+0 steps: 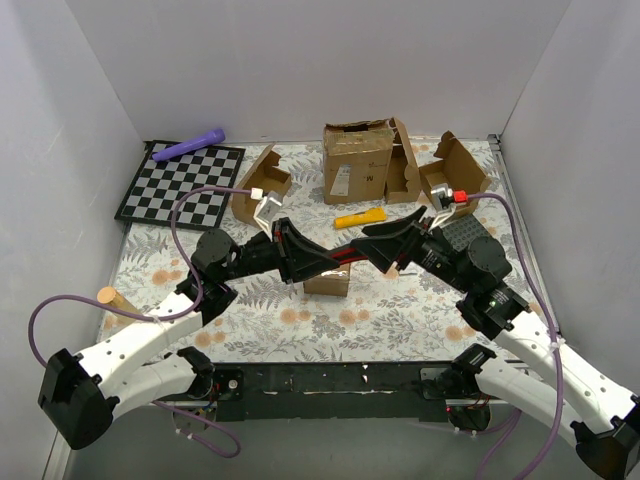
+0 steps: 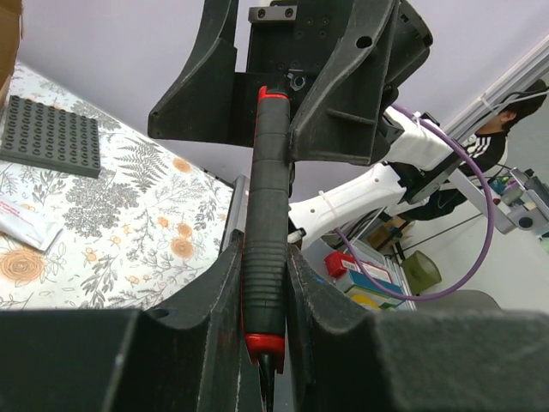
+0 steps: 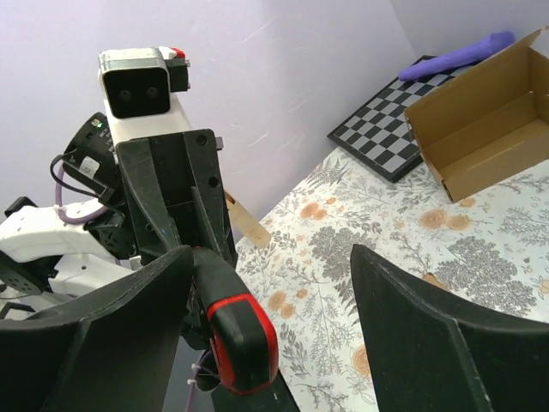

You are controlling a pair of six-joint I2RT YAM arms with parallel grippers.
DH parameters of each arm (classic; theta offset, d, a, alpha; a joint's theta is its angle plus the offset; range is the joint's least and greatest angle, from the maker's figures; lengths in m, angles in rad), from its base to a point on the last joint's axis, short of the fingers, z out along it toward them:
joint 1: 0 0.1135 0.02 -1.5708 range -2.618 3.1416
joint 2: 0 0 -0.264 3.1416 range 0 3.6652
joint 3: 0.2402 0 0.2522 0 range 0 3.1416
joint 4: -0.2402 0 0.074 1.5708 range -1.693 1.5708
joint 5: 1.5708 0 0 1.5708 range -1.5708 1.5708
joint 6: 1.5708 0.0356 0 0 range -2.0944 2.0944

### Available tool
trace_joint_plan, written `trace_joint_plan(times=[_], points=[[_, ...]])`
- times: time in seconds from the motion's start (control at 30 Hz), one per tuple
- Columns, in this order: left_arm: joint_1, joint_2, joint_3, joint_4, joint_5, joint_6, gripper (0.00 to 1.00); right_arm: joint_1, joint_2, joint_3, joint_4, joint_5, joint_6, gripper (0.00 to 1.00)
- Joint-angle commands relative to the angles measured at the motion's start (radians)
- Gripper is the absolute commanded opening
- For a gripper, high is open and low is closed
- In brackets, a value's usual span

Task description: Unpack the express box

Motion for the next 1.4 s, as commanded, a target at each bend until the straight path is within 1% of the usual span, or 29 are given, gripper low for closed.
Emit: trace_joint_plan(times=[0.0,0.17,0.2,0.23,0.4,0.53,0.63,0.73,0.83,0.87,0.93,1.0,1.03,1.07,1.13,1.23,1.33,1.37], points=[[-0.004,-0.007,0.001,0.055,0.045,-0.027,0.0,-0.003,0.026,-0.001,0.128,-0.063,0.024,0.79],[-0.004,-0.005,0.01,0.012,0.048,-0.001,0.0,-0.003,0.074,0.046,0.094,-0.131,0.015,0.66],[-0.004,-0.004,0.016,0.007,0.048,0.005,0.0,-0.003,0.083,0.054,0.079,-0.153,0.01,0.66],[-0.004,-0.004,0.019,0.003,0.048,0.01,0.0,-0.004,0.086,0.06,0.065,-0.161,0.006,0.66],[-0.004,0.002,0.03,-0.019,0.044,0.024,0.0,-0.003,0.067,0.066,-0.001,-0.198,-0.02,0.75],[-0.004,0.017,0.03,0.0,0.05,0.007,0.0,-0.004,0.057,0.053,-0.003,-0.23,-0.02,0.74],[-0.004,0.031,0.027,0.035,0.062,-0.007,0.0,-0.003,0.054,0.042,0.0,-0.238,-0.02,0.7],[-0.004,0.045,0.032,0.046,0.083,-0.022,0.0,-0.003,0.054,0.039,0.02,-0.243,-0.02,0.63],[-0.004,0.047,0.029,0.064,0.087,-0.036,0.0,-0.003,0.076,0.051,0.017,-0.264,-0.02,0.52],[-0.004,0.048,0.027,0.067,0.088,-0.042,0.0,-0.004,0.08,0.054,0.019,-0.269,-0.02,0.46],[-0.004,0.045,0.027,0.067,0.088,-0.044,0.0,-0.004,0.089,0.057,0.017,-0.278,-0.02,0.41],[-0.004,0.041,0.026,0.066,0.085,-0.041,0.0,-0.005,0.094,0.063,0.005,-0.281,-0.028,0.41],[-0.004,0.039,0.023,0.066,0.082,-0.041,0.0,-0.005,0.093,0.062,0.0,-0.279,-0.029,0.43],[-0.004,0.038,0.023,0.066,0.08,-0.039,0.0,-0.005,0.091,0.062,-0.01,-0.276,-0.029,0.53],[-0.004,0.03,0.015,0.075,0.068,-0.042,0.0,-0.006,0.082,0.052,-0.012,-0.27,-0.028,0.57],[-0.004,0.024,-0.002,0.096,0.057,-0.051,0.0,-0.005,0.074,0.04,-0.009,-0.263,-0.022,0.57],[-0.004,0.025,-0.01,0.104,0.057,-0.057,0.0,-0.006,0.073,0.036,0.006,-0.261,-0.013,0.54],[-0.004,0.027,-0.011,0.107,0.065,-0.06,0.0,-0.006,0.073,0.036,0.011,-0.261,-0.011,0.51]])
